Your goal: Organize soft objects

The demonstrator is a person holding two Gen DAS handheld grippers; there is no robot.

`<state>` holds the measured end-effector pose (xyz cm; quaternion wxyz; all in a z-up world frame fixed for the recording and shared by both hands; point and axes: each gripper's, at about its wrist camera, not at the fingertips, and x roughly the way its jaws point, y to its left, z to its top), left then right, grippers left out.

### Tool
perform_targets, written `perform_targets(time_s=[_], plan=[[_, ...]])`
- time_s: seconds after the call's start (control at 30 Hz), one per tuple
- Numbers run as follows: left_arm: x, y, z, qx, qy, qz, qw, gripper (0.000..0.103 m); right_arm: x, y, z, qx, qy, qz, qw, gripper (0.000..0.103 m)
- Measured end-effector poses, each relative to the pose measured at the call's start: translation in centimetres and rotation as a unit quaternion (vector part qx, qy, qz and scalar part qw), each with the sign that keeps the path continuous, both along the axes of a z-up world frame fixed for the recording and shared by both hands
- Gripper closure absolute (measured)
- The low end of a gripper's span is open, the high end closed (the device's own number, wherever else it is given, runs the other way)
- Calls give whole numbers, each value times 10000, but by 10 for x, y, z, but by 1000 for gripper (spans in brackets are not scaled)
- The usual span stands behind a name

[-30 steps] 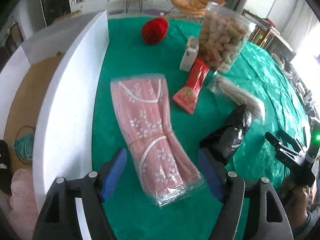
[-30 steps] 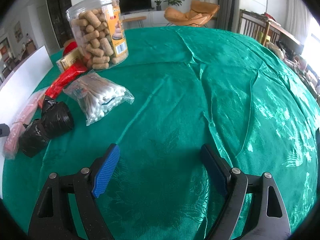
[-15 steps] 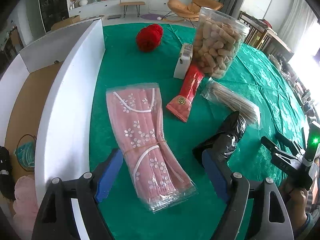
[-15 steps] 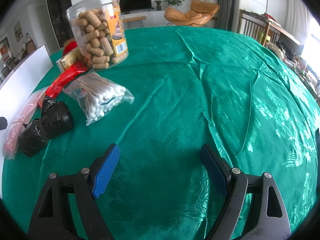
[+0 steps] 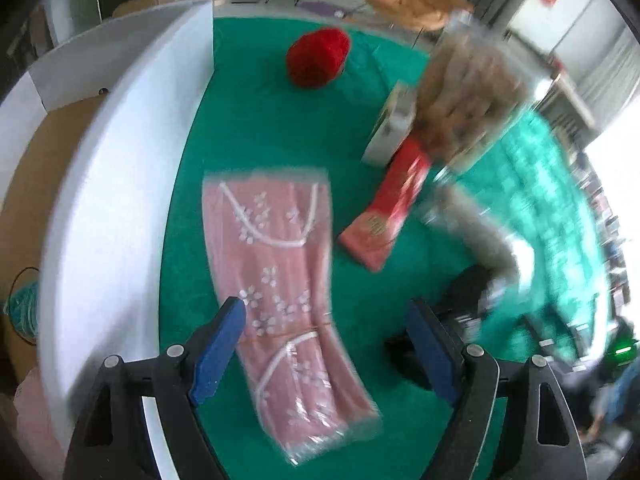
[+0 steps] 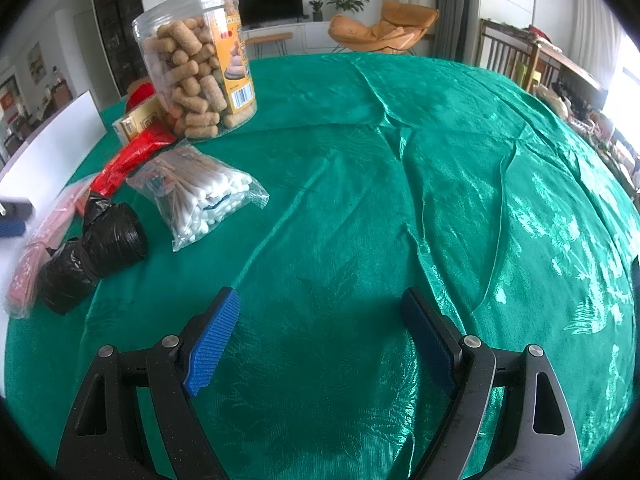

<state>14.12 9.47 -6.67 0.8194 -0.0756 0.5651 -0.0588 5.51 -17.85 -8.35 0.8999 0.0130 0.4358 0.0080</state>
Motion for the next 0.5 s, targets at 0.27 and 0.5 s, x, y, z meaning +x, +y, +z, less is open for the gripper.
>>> perform_targets(time_s=[0.27,0.5], plan=[[-28,-17,-13,1135,-575,172,9917,22,1,1,0,26,3,17,10000,16],[-16,-3,-37,901,-269,414,9947,15,1,2,-1,18,6,29,10000,16]])
